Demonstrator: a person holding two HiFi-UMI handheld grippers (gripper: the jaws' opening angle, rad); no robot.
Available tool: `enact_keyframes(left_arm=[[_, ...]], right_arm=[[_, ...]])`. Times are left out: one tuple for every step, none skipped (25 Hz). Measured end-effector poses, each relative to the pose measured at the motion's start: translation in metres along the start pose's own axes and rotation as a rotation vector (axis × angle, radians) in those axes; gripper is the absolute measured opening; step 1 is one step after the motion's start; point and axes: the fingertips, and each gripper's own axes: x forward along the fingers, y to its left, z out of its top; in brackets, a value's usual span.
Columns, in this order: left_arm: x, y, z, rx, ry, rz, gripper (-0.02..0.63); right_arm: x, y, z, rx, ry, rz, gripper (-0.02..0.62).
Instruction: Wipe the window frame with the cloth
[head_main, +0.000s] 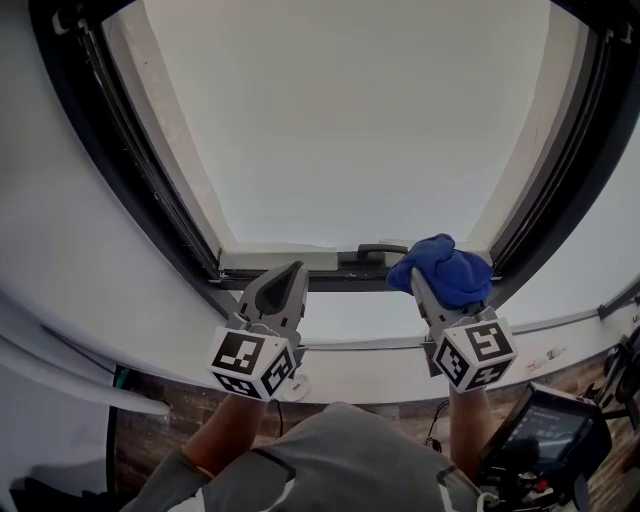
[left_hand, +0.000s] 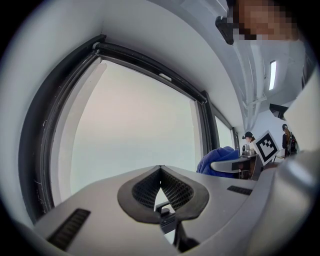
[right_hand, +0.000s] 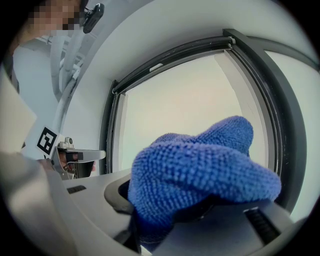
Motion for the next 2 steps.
enact_keyframes(left_arm=[[0.0002,-0.0007,0.0001,0.0,-0.001,-0.001,0.005],[0.0004,-0.0015,0.0003,0.001,-0.003,-0.002,0.005]], right_arm=[[-0.0004,-0.0007,0.0003,-0.001,-0.001,-0.001,0.155],[-0.0008,-0.0014,0.0006,-0.002,-0.001,-0.002,0.155]])
